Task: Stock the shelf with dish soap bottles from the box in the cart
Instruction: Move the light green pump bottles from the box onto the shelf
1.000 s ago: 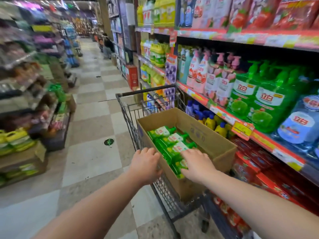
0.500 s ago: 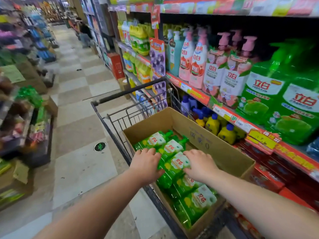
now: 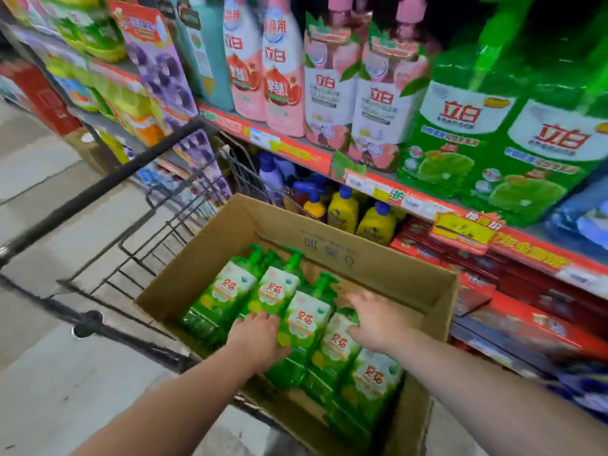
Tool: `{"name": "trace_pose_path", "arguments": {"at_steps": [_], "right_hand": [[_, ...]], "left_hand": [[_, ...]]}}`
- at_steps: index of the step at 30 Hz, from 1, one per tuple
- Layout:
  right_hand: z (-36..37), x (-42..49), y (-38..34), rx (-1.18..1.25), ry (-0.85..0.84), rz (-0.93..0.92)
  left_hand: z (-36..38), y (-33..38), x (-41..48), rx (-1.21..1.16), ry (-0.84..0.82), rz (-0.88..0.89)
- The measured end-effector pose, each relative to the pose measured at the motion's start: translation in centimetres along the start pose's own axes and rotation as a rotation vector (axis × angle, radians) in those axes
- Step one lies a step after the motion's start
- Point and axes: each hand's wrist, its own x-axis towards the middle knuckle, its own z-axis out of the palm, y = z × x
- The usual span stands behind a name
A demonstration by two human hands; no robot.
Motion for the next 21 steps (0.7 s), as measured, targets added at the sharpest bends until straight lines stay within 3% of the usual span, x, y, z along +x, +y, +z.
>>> {"name": "trace_pose_path", "arguments": {"at_steps": [8, 12, 16, 21], "right_hand": [[3.8, 7.2, -2.3, 0.127, -0.089, 0.181], [5.5, 10.0, -2.9, 0.293, -0.088, 0.283], [7.2, 12.4, -3.0, 0.499, -0.097, 0.429], [8.7, 14.6, -2.7, 0.879, -0.038, 0.601]], "left_hand": [[3.4, -4.2, 6.9, -0.32, -0.292, -0.057], [4.4, -4.1, 9.3, -0.313, -0.362, -0.086], [4.7, -4.1, 10.8, -0.295, -0.297, -0.075], [5.6, -4.5, 12.0, -0.4, -0.097, -0.016]]}}
